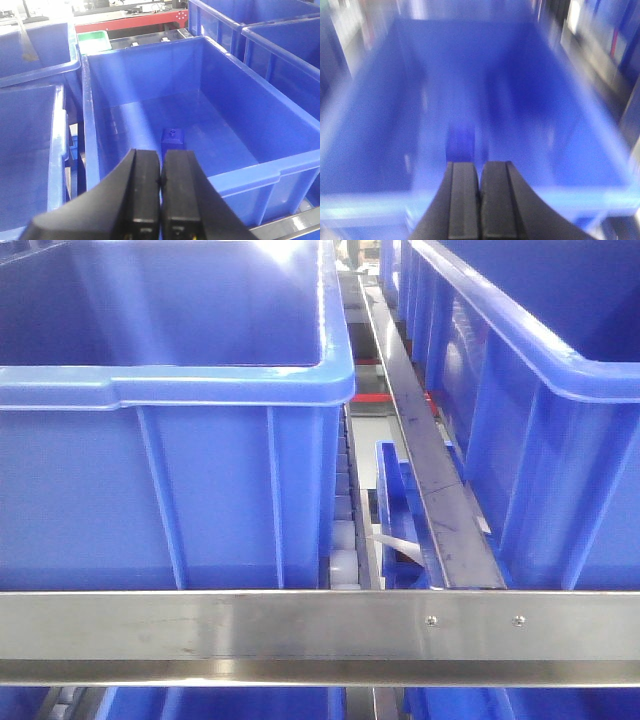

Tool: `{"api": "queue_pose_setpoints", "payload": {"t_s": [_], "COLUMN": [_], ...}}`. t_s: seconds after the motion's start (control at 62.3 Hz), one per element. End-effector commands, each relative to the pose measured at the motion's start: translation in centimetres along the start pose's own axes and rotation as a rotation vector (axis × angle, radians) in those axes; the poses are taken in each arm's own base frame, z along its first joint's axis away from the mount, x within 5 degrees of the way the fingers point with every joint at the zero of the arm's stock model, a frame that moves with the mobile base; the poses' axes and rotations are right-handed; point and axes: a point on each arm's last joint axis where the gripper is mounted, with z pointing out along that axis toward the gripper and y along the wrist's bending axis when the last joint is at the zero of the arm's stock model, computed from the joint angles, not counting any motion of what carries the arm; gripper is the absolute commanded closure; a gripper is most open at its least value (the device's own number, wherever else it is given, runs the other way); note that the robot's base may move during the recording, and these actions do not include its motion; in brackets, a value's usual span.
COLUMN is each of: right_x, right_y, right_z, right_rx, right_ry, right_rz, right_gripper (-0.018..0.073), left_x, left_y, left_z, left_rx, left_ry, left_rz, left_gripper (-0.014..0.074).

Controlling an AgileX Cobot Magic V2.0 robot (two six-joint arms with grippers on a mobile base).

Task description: Pick and sort blue part to right shelf

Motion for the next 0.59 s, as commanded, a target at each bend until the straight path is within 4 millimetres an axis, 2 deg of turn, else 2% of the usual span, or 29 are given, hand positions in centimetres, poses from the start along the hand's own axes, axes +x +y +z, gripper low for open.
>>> {"api": "queue_pose_setpoints", "payload": {"t_s": [0.0, 0.096, 0.257, 0.578], "right_x": [-1.8, -1.8, -1.7, -1.5], "right_y": [0.1, 0.1, 0.1, 0.1], "right_z": [-1.2, -1.5, -1.4, -1.3], "right_rx": [-0.018, -0.02, -0.019, -0.018], "right_ry": [-0.163, -0.181, -0.173, -0.167], "right_rz": [-0.011, -0.01, -0.01, -0.01], "right_gripper": [0.0523, 0.0523, 0.0523, 0.0523], "left_x": [-1.4, -1.4, 0.0, 0.6], "left_y": [0.1, 0.1, -0.1, -0.2], "left_z": [-0.1, -0.1, 0.0, 0.4], "left_rx": [-0.008, -0.007, 0.018, 0.02], "left_ry": [-0.095, -0.085, 0.056, 0.083], "left_rz": [-0.003, -0.003, -0.015, -0.015], "left_gripper": [0.0464, 0.0464, 0.0464, 0.0464]}}
